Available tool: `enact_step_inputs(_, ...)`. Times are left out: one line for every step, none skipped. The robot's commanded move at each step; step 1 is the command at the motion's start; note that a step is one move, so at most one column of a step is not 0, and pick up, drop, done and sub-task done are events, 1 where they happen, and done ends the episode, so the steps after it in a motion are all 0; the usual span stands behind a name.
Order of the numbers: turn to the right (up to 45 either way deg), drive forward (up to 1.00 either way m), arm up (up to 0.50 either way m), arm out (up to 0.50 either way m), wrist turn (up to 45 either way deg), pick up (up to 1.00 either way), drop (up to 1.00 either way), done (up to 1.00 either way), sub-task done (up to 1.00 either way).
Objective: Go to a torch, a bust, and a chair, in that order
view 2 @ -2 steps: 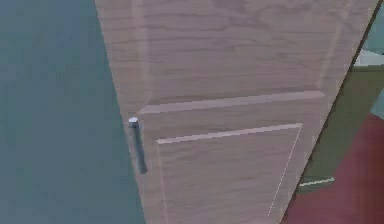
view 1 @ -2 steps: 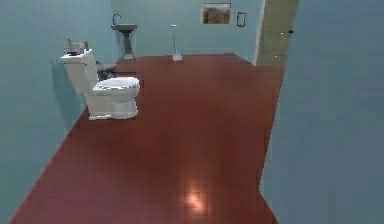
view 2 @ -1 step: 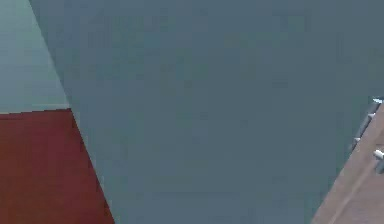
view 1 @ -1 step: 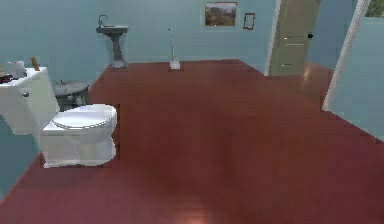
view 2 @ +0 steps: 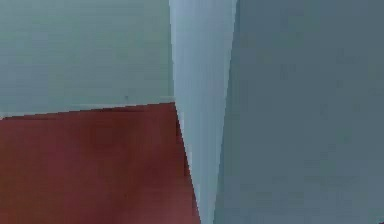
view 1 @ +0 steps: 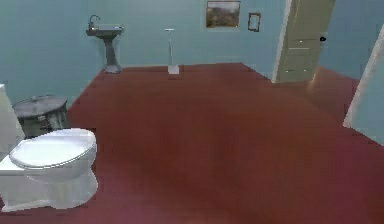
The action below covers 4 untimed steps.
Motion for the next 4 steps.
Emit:
enact_step_inputs(30.0, 0.0, 0.0, 0.0, 0.0, 0.0, 0.0, 0.0, 0.0)
enact_step_inputs(0.0, 1.0, 0.0, 0.0, 0.0, 0.0, 0.0, 0.0, 0.0)
enact_step_inputs(0.0, 1.0, 0.0, 0.0, 0.0, 0.0, 0.0, 0.0, 0.0)
enact_step_inputs(0.0, 1.0, 0.0, 0.0, 0.0, 0.0, 0.0, 0.0, 0.0)
